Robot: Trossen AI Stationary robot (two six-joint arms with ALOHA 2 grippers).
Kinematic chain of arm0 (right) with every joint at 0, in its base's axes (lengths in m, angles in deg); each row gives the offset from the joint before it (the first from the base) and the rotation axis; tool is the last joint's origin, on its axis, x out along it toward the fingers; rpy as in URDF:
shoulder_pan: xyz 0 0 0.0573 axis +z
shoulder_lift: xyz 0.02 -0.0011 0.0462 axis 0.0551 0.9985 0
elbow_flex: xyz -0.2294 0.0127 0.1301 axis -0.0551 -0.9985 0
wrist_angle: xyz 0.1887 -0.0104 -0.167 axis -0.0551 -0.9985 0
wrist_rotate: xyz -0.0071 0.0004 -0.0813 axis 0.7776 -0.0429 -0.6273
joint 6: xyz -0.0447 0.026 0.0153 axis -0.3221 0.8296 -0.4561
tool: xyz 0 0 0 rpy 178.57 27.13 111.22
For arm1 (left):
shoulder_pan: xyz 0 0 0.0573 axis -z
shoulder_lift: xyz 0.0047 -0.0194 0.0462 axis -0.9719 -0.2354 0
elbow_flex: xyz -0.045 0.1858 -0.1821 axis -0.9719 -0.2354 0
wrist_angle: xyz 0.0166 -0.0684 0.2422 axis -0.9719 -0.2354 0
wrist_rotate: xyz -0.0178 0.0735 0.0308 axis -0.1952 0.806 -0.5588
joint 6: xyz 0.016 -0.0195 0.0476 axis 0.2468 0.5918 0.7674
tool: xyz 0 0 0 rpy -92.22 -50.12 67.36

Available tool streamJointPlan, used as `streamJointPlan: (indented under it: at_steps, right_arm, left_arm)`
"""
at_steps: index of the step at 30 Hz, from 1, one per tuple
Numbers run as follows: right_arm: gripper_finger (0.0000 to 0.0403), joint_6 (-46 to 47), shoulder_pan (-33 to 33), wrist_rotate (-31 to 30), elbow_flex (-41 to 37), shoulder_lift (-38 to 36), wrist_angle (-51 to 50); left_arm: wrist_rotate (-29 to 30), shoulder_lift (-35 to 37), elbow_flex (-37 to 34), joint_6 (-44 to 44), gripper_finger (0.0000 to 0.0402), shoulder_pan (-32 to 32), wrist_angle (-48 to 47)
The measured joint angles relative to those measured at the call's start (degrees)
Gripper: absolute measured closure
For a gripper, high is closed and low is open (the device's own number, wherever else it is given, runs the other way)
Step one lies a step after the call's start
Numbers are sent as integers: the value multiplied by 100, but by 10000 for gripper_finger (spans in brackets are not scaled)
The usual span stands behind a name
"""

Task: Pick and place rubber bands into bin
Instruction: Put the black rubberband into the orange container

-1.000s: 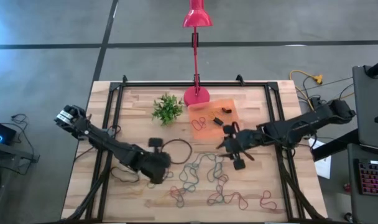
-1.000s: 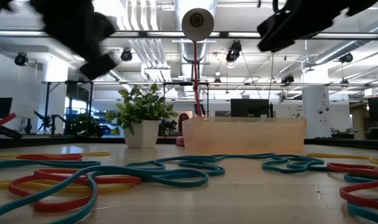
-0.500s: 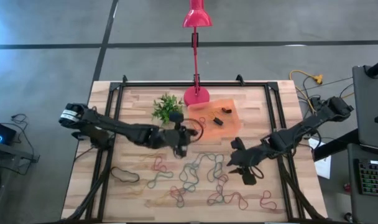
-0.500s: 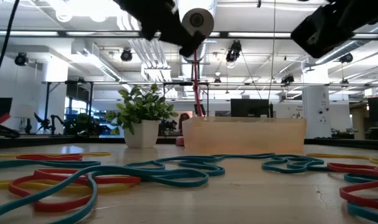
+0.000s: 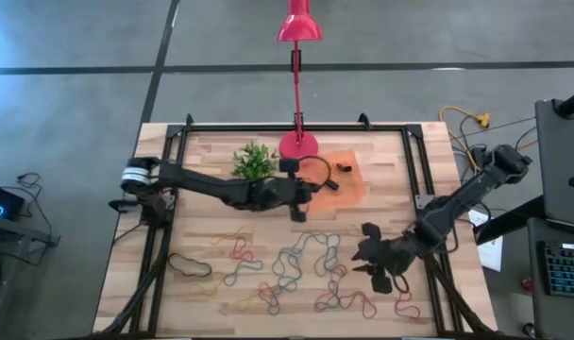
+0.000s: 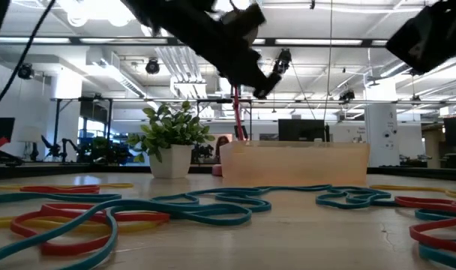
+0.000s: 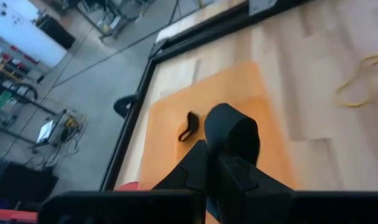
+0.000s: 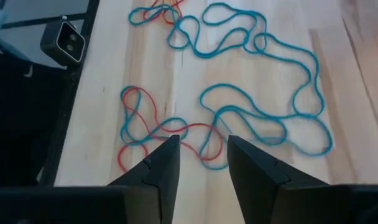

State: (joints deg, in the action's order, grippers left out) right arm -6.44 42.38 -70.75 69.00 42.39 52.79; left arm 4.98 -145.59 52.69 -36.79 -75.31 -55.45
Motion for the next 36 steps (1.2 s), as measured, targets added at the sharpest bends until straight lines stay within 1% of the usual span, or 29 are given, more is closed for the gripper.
streamJointPlan:
  at_steps: [3,6,11,17,20,26,29,33,36]
  right_arm:
    - [283,356,197,-149,-12,93,-2]
    - [287,642,345,-234,-14,130,6]
    - [292,796,526,-461,-25,132,-2]
    - [293,796,556,-471,-38,132,0]
    - [292,814,556,-489,-39,132,1]
    - [297,822,556,-592,-47,132,3]
    - [301,820,556,-611,-47,132,1]
    - [306,820,556,-625,-47,132,-9]
    - [310,966,556,-950,-106,132,-313]
  left_arm:
    - [3,-395,350,0,401,-185,6]
    - [3,-646,572,15,401,-257,-10]
    - [-7,-748,713,32,401,-336,-51]
    - [-6,-751,681,-22,399,-414,-152]
    - [-53,-751,679,-39,378,-438,-336]
    - [-306,-751,739,-221,310,-451,-699]
    - [-336,-751,805,-330,280,-449,-846]
    - [-335,-730,805,-332,257,-451,-876]
    - [-334,-587,799,-356,251,-400,-928]
